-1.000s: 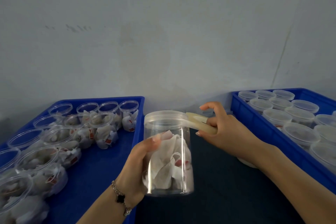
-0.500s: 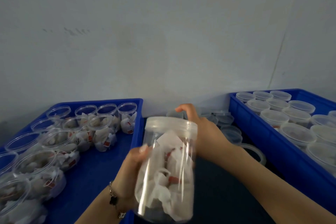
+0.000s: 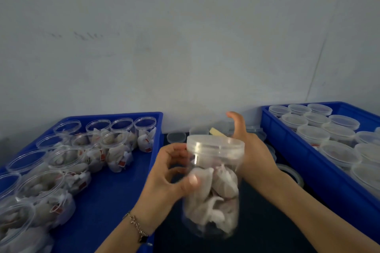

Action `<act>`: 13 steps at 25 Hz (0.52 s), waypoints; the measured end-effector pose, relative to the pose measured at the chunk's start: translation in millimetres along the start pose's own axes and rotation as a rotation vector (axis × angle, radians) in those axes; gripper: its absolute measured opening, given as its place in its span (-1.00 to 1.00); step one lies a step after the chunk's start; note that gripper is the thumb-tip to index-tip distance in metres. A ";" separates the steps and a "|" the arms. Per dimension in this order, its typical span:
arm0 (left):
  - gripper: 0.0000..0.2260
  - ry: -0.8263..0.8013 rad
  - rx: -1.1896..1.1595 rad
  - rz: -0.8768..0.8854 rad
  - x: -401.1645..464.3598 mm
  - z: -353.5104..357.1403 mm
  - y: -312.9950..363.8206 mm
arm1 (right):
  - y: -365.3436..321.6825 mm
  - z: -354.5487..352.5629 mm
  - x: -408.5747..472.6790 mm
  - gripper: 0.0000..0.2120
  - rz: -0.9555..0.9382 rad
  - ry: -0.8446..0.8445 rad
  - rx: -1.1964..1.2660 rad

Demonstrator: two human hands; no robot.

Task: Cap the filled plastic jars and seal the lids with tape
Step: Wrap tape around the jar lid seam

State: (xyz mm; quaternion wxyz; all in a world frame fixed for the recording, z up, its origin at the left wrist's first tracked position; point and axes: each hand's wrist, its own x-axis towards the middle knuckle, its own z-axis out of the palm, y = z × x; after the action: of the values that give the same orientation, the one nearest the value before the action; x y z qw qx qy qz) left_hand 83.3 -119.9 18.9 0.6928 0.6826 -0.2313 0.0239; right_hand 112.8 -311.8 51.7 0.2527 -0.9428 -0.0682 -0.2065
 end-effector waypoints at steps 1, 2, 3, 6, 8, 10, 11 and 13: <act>-0.43 0.079 -0.040 0.016 0.9 -0.8 0.0 | -0.7 -0.4 0.2 -0.38 0.048 0.028 -0.053; -0.52 0.121 -0.086 0.004 1.2 -1.6 0.1 | -2.5 0.1 -0.3 -0.38 0.082 0.045 -0.111; -0.50 0.117 -0.118 -0.036 0.5 -1.0 0.9 | -5.2 3.0 -0.6 -0.36 0.102 0.040 -0.163; -0.28 0.014 0.020 -0.109 -2.5 5.5 2.6 | -15.5 14.6 -2.6 -0.25 0.123 -0.051 -0.188; -0.20 0.069 0.122 -0.157 -1.5 8.7 -1.2 | -18.7 15.4 -1.5 -0.23 0.144 -0.108 -0.171; -0.18 0.169 0.138 -0.207 1.1 5.6 -4.2 | -21.6 9.3 -1.3 -0.22 0.154 -0.131 -0.226; -0.14 0.224 0.186 -0.223 2.5 2.6 -6.1 | -22.8 5.8 -3.0 -0.22 0.136 -0.122 -0.278; -0.04 0.337 0.371 -0.249 5.4 -3.9 -10.4 | -26.2 -5.4 -6.7 -0.21 0.120 -0.114 -0.334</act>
State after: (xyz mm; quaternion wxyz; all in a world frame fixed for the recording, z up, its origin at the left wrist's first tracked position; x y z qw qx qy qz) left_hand 92.9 -118.4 11.2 0.5823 0.8073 -0.0188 0.0939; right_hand 98.8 -292.1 64.9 0.1000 -0.9842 0.0093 -0.1456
